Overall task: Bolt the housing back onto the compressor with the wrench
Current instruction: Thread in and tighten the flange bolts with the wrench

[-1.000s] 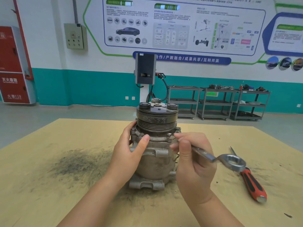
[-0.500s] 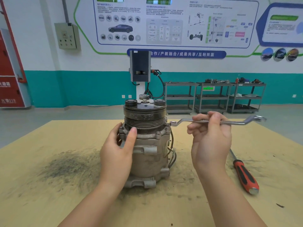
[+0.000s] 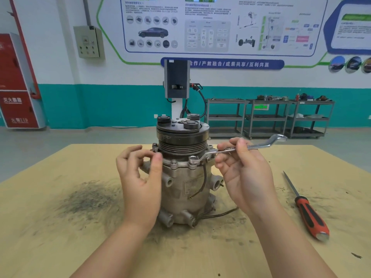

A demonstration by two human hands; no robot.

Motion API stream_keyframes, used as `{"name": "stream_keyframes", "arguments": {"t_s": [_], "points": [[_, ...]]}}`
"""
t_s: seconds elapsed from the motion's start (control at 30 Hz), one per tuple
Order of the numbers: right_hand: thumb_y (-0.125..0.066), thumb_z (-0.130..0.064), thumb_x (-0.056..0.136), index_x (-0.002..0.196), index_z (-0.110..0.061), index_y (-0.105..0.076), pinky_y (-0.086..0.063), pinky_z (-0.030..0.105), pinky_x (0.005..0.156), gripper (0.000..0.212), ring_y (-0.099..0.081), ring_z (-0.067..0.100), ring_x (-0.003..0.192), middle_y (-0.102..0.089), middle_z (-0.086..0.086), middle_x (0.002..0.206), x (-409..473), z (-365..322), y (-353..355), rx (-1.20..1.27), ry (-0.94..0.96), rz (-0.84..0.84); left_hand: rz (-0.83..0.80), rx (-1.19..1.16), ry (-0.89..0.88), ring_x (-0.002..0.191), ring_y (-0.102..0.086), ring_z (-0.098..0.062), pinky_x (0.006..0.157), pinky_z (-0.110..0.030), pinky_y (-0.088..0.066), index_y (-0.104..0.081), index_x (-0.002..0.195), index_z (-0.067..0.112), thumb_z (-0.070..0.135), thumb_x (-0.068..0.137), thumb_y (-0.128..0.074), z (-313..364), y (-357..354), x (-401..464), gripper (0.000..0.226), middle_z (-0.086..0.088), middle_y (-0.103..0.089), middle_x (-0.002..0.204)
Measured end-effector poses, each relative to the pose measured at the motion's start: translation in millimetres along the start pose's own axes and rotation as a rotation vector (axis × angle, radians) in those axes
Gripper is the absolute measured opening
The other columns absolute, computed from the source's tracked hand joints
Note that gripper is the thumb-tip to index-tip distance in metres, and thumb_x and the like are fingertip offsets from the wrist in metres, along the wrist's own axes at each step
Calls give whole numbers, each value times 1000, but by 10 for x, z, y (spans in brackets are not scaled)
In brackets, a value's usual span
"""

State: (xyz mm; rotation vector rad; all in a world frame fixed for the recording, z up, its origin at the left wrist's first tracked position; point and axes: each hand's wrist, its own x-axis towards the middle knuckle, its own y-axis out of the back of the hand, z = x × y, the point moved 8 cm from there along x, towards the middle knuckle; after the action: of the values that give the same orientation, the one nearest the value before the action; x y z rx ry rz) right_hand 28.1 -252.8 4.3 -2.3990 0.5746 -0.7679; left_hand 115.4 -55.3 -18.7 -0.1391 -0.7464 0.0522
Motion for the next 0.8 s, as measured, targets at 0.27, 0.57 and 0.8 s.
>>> {"name": "stream_keyframes", "arguments": {"t_s": [0.27,0.57,0.8], "points": [[-37,-16,102,95,-7,-48,-50,24,51,17,-59,16,53,-67,7,72,-15,-82,-25,-65,69,-17,-88,42,88,128,-44,-6,95,-3,-35,-65,81,32,33,77,-78,84,-147,-110,14,27,-40,135],[-34,-18,105,96,-7,-50,-48,23,48,21,-56,14,50,-65,2,68,-48,8,12,-48,47,77,-109,-74,109,116,-57,-26,101,-33,-49,-69,73,36,27,80,-77,70,-176,-89,13,39,-53,123],[-37,-14,104,91,-6,-51,-50,20,48,22,-58,12,49,-66,3,65,115,113,9,-16,-213,42,-148,26,2,128,-49,-22,108,-44,-41,-66,93,50,53,78,-76,73,-174,-117,19,39,-41,135]]}}
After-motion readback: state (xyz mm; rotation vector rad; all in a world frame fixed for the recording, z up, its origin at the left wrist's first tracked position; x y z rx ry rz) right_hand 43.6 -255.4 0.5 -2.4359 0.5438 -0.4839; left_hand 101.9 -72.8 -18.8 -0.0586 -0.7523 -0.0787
